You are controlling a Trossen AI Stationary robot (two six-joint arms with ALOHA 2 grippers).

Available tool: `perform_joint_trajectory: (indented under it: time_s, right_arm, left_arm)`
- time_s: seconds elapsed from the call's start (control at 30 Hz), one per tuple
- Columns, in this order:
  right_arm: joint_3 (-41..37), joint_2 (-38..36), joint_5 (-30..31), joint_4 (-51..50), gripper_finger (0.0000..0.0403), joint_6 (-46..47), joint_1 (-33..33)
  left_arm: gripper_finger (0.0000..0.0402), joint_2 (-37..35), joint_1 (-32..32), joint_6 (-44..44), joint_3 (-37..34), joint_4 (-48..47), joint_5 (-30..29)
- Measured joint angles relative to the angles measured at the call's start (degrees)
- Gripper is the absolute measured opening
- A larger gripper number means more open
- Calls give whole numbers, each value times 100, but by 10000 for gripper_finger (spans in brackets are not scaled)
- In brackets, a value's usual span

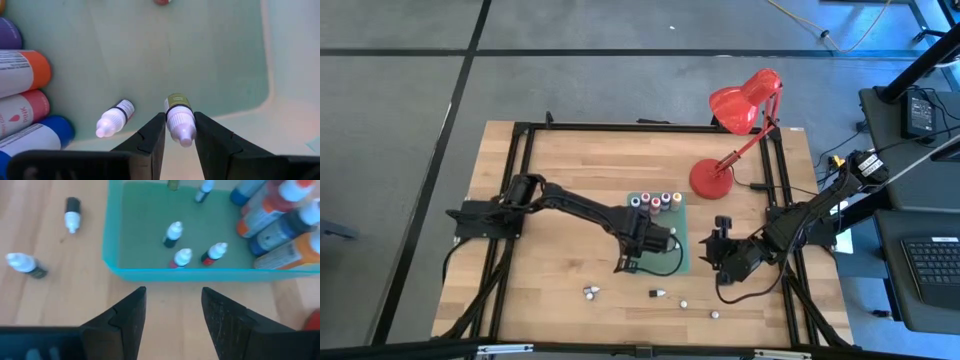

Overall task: Pick & Place food coloring
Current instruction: Put the small green food coloring bottle into the green bin

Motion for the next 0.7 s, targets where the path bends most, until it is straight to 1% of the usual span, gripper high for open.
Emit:
perform_joint_trajectory:
  time_s: [0.13, 0.3, 0.53, 0.7]
  right_arm:
    - [0, 0, -347, 133, 193, -8, 0]
    - [0, 0, -620, 249, 193, -10, 0]
    - [29, -19, -658, 168, 193, -1, 2]
    - [591, -66, -706, -312, 193, 120, 16]
  left_arm:
    - [99, 0, -49, 2, 0, 1, 2]
    - [111, 0, -49, -13, 0, -5, 49]
    - [136, -37, -43, 87, 0, -204, -7]
    - [138, -388, -10, -70, -7, -349, -43]
